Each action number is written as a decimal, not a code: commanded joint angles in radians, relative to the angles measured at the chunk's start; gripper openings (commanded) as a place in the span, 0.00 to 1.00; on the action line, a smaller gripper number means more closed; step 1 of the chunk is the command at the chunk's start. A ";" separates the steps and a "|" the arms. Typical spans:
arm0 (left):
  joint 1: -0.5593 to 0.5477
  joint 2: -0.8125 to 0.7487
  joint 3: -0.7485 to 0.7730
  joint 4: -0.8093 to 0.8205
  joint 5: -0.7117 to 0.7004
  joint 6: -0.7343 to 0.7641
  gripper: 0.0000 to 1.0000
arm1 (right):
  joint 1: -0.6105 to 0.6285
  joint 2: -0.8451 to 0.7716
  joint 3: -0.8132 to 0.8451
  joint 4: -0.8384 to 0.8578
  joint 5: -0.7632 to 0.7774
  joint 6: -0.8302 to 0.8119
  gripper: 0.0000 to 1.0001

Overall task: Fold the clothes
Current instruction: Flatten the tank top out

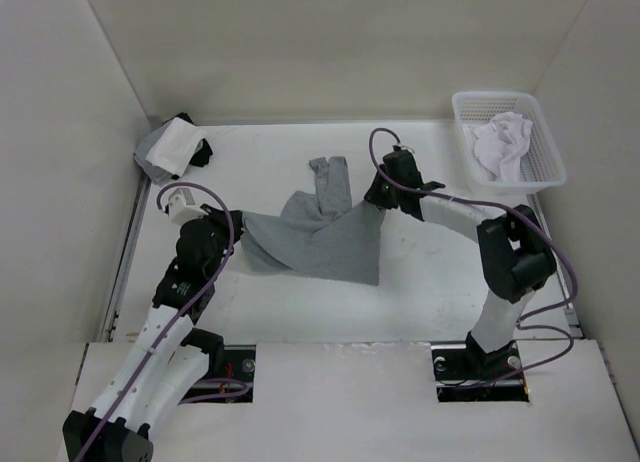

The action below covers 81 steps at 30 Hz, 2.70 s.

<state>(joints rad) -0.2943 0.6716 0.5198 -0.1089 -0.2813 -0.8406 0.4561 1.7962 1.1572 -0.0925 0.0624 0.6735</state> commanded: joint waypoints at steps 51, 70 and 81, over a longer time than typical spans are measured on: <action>-0.058 -0.102 -0.031 0.055 0.004 0.008 0.03 | 0.494 -0.708 -0.512 -0.262 0.499 0.278 0.00; -0.044 0.015 0.848 0.175 -0.127 0.201 0.01 | 0.936 -0.845 0.676 -0.083 1.067 -0.865 0.00; -0.019 0.242 0.915 0.172 -0.141 0.282 0.02 | 0.615 -0.614 0.759 -0.059 0.806 -0.893 0.00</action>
<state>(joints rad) -0.3283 0.8062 1.4654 0.0734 -0.4091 -0.6060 1.1934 1.1152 1.9022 -0.1013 0.9894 -0.2520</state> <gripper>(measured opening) 0.046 0.006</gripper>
